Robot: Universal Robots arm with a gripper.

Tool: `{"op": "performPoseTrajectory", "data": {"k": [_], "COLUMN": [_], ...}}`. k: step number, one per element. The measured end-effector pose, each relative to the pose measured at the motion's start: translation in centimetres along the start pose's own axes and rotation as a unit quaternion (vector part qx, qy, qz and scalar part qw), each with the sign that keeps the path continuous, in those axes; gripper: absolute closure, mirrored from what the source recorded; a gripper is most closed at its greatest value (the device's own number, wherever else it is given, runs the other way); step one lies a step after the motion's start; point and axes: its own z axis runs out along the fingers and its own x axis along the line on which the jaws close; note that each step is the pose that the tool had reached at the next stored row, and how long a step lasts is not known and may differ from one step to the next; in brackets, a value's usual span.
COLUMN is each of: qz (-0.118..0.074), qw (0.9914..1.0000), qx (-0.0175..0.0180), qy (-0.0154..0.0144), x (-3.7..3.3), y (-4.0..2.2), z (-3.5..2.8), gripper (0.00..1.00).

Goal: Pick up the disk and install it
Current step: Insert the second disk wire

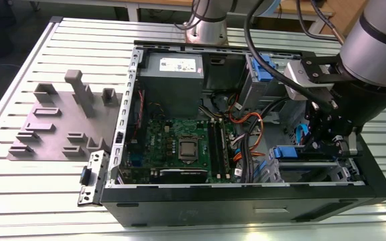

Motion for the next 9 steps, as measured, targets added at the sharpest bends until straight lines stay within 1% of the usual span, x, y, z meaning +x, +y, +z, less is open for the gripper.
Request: {"op": "performPoseTrajectory", "data": {"k": [2,3,5,7,8,9], "qz": [0.0,0.0,0.001,0.001,0.001,0.002], "qw": [1.0,1.0,0.99999,0.99995,0.99993,0.99992], "qx": [0.0,-0.0001,-0.0001,-0.0002,-0.0002,-0.0002], "qy": [-0.0007,-0.0017,-0.0048,-0.0096,-0.0114,-0.0123], "x": [0.05,0.09,0.2,0.31,0.35,0.37], "y": [0.0,0.0,-0.01,-0.01,-0.01,-0.01], "z": [-0.02,-0.01,-0.01,-0.01,-0.01,-0.01], "gripper": [0.84,0.84,0.84,0.84,0.84,0.84]}}
